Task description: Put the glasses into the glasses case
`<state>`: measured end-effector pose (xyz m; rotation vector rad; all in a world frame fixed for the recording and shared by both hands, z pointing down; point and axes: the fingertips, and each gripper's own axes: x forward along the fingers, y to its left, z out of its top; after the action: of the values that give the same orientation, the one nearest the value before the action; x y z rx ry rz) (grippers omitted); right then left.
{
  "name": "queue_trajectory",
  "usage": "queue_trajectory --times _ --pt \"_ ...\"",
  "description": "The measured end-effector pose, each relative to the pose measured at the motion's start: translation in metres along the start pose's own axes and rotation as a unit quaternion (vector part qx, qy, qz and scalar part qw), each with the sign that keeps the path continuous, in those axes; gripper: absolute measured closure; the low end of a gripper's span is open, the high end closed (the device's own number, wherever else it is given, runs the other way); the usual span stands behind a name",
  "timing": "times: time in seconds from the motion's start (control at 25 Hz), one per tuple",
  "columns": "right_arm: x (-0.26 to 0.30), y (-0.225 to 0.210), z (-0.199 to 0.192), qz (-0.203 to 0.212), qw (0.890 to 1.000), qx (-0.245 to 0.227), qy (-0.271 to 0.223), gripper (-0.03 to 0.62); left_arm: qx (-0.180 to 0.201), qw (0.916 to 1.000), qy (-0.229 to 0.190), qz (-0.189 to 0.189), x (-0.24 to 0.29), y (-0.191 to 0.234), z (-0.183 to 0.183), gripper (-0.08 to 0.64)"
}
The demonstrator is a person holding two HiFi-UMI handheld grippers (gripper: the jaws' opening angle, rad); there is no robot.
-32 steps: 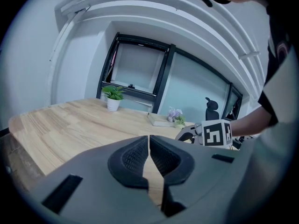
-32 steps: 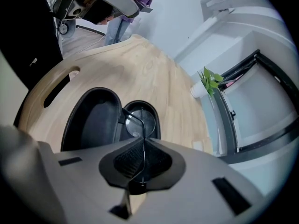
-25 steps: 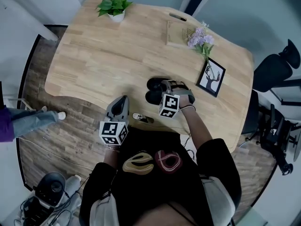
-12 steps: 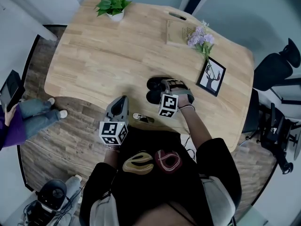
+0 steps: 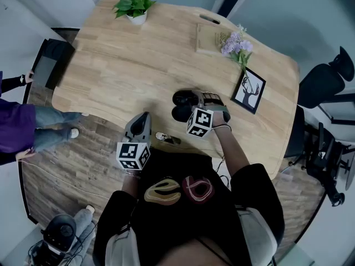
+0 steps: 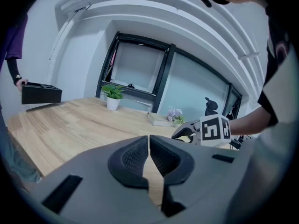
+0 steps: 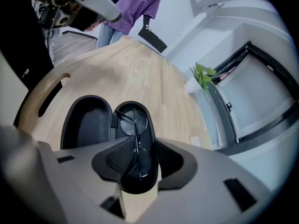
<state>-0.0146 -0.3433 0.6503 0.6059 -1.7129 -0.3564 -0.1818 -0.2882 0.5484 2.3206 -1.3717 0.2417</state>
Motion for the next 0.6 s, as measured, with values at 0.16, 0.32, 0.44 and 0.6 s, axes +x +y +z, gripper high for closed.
queue_trajectory --times 0.16,0.32,0.44,0.6 --pt "-0.013 -0.010 -0.002 -0.007 0.999 0.050 -0.006 0.416 0.001 1.0000 -0.002 0.000 -0.001 -0.002 0.001 0.535" --pt "-0.032 -0.021 -0.001 -0.021 0.994 0.105 -0.024 0.386 0.006 1.0000 -0.006 -0.004 -0.002 -0.006 0.003 0.535" --pt "-0.048 -0.026 -0.002 -0.031 0.988 0.146 -0.040 0.365 0.009 0.9999 -0.009 -0.010 -0.001 -0.012 0.005 0.535" --pt "-0.069 -0.030 0.000 -0.035 0.976 0.205 -0.069 0.347 0.012 0.9996 -0.014 -0.021 0.000 -0.021 0.007 0.535"
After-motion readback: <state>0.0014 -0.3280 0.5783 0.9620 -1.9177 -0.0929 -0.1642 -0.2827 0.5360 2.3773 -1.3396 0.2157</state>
